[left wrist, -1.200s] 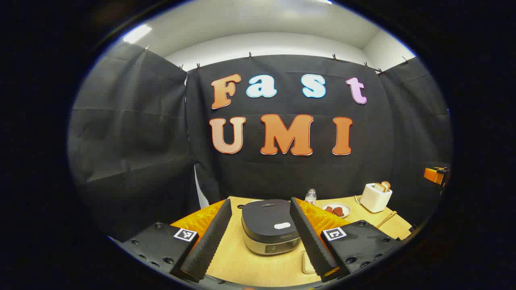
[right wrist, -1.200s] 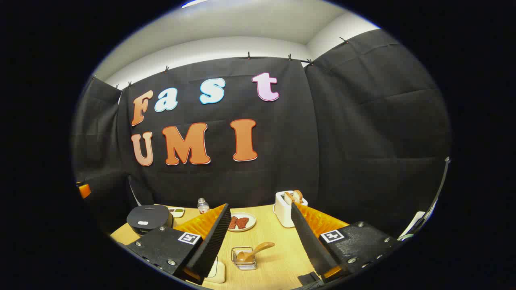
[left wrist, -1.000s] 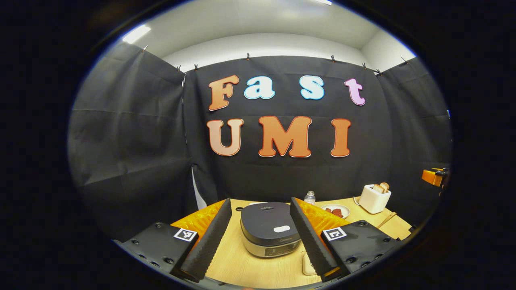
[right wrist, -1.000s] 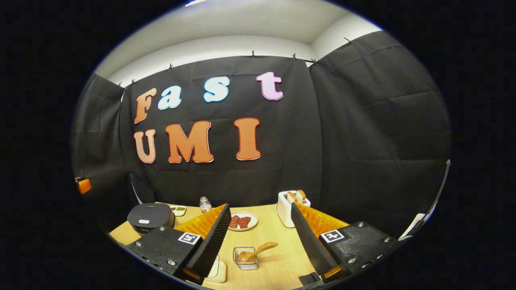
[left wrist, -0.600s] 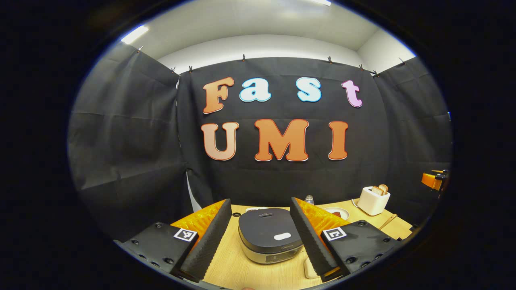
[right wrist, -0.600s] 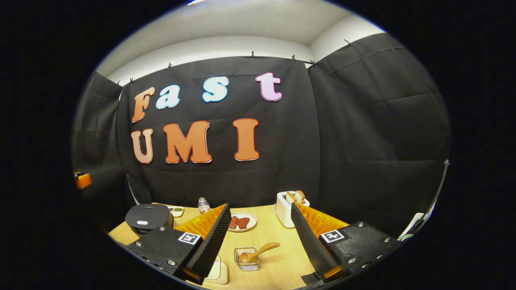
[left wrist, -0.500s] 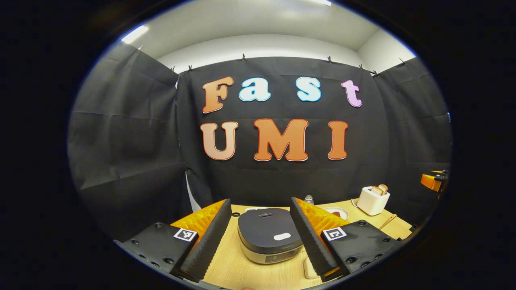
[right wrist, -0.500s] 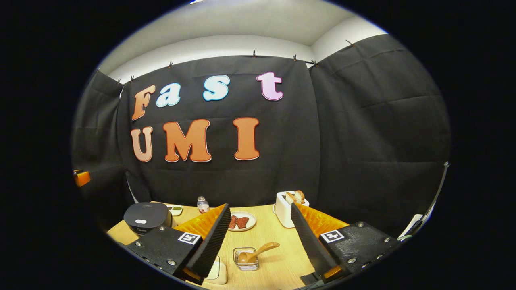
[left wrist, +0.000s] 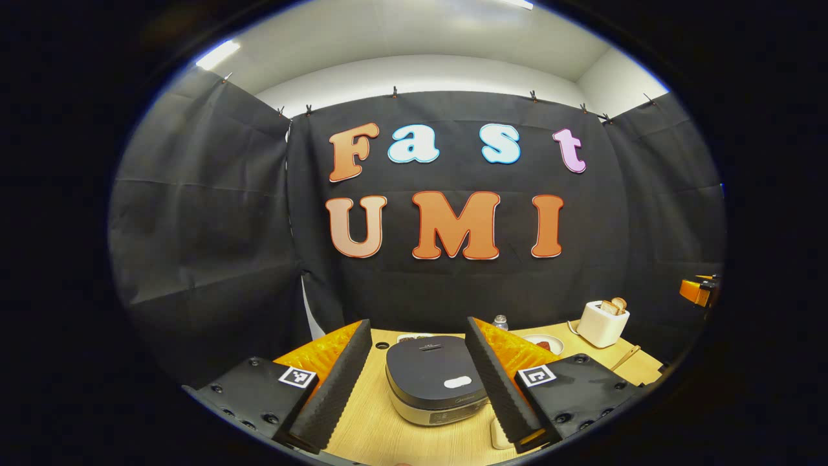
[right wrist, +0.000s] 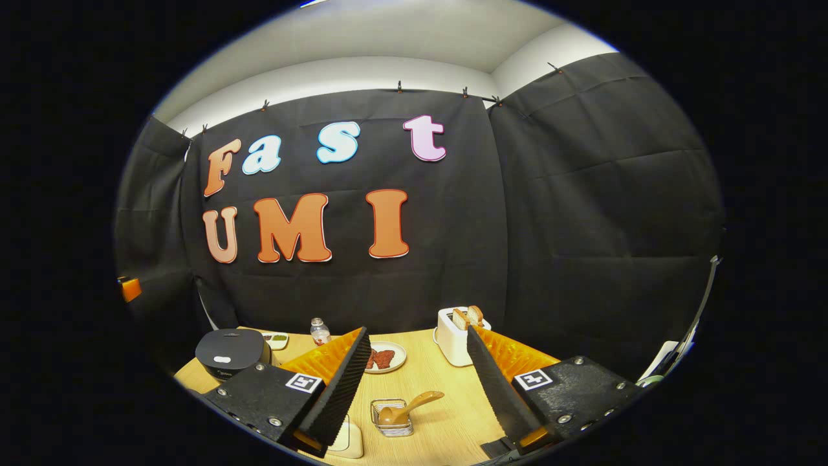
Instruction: Close the left gripper, press the button to open the rice cooker; take a wooden spoon from the chopstick holder with the right hand, scoop a spoonful of rice and pour it into the rice cooker, then put the wooden spoon back into the chopstick holder.
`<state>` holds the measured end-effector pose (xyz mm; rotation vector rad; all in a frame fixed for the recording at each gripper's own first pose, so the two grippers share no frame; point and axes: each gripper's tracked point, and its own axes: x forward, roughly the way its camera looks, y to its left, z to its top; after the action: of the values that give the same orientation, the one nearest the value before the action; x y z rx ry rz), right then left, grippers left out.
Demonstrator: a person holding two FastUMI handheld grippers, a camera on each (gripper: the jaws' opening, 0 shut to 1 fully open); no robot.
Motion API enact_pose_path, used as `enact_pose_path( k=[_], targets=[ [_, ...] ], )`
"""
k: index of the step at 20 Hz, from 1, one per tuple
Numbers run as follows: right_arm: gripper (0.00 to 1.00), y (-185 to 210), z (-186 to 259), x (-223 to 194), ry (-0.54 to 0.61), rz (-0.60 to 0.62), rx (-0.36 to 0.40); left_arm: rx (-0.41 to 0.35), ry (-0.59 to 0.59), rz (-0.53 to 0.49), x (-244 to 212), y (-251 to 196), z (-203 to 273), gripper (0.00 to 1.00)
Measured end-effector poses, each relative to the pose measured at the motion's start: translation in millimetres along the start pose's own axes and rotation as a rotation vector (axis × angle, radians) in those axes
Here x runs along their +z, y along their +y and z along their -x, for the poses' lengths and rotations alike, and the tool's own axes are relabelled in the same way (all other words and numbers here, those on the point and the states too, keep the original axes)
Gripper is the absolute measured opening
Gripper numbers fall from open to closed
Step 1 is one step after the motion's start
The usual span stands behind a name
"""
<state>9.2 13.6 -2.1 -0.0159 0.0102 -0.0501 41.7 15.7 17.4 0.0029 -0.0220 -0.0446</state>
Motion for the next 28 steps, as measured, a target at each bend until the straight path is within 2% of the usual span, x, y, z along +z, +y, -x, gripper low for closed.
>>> enact_pose_path(
  k=[4,8,13,17,19,20,22,24,26,28],
  targets=[
    [0.93,-4,1,3,-0.005,0.000,-0.007,-0.005,-0.003,0.015,-1,-1,2,1.00],
    [0.93,-8,5,3,-0.007,0.010,-0.014,-0.001,-0.003,0.034,0,1,2,0.98],
    [0.93,-13,7,1,-0.003,-0.004,-0.022,0.001,-0.004,0.024,-1,1,2,0.62],
    [0.93,-16,9,0,0.001,-0.006,-0.028,-0.043,0.009,0.034,-5,-9,5,0.14],
    [0.93,-16,10,-2,0.008,-0.004,-0.027,0.028,-0.010,0.023,4,12,11,0.13],
    [0.93,-16,10,-3,0.013,-0.007,-0.027,0.027,-0.009,0.031,2,9,4,0.11],
    [0.93,-18,10,-4,0.016,-0.010,-0.032,-0.006,0.017,0.055,-6,-4,4,0.07],
    [0.93,-18,11,-4,0.017,-0.011,-0.034,-0.023,0.033,0.023,-12,-7,-2,0.02],
    [0.93,-17,11,-6,0.019,-0.011,-0.035,-0.061,0.042,0.013,-15,-19,-11,0.06],
    [0.93,-17,13,-7,0.021,-0.013,-0.034,-0.086,0.066,0.026,-25,-28,-25,0.04]
  ],
)
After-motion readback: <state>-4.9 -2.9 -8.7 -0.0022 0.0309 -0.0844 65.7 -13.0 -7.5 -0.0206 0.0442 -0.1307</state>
